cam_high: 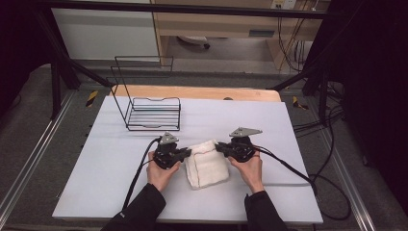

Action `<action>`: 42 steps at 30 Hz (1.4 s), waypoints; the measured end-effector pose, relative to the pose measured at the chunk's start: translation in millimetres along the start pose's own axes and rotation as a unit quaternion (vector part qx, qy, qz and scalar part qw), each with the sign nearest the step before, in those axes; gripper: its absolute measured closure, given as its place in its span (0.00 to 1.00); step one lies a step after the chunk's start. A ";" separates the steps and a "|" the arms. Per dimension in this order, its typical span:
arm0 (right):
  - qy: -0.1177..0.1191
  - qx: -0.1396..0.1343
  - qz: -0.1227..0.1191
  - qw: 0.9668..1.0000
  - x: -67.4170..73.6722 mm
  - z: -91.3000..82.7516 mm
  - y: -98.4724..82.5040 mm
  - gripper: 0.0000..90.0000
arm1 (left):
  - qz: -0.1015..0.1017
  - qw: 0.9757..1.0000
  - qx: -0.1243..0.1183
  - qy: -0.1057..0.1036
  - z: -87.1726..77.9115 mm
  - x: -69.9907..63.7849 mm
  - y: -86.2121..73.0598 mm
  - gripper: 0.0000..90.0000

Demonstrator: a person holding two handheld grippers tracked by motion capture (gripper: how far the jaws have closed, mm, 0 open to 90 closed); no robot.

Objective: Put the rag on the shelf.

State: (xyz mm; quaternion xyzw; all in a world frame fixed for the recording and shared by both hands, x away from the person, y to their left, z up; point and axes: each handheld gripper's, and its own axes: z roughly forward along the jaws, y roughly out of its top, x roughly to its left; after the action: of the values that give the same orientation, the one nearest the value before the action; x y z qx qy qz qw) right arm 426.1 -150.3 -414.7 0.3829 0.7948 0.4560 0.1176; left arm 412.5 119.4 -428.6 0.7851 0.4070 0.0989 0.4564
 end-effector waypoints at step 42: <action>-0.022 -0.125 -0.025 0.992 30.4 -61.5 14.1 0.93 | 0.038 0.992 -0.119 -0.010 -48.7 -25.9 29.5 0.92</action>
State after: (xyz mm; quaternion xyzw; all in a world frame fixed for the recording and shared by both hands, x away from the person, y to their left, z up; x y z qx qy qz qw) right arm 379.6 -163.5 -364.1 0.3547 0.7380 0.5404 0.1937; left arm 386.2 124.0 -372.0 0.7412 0.3579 0.1559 0.5462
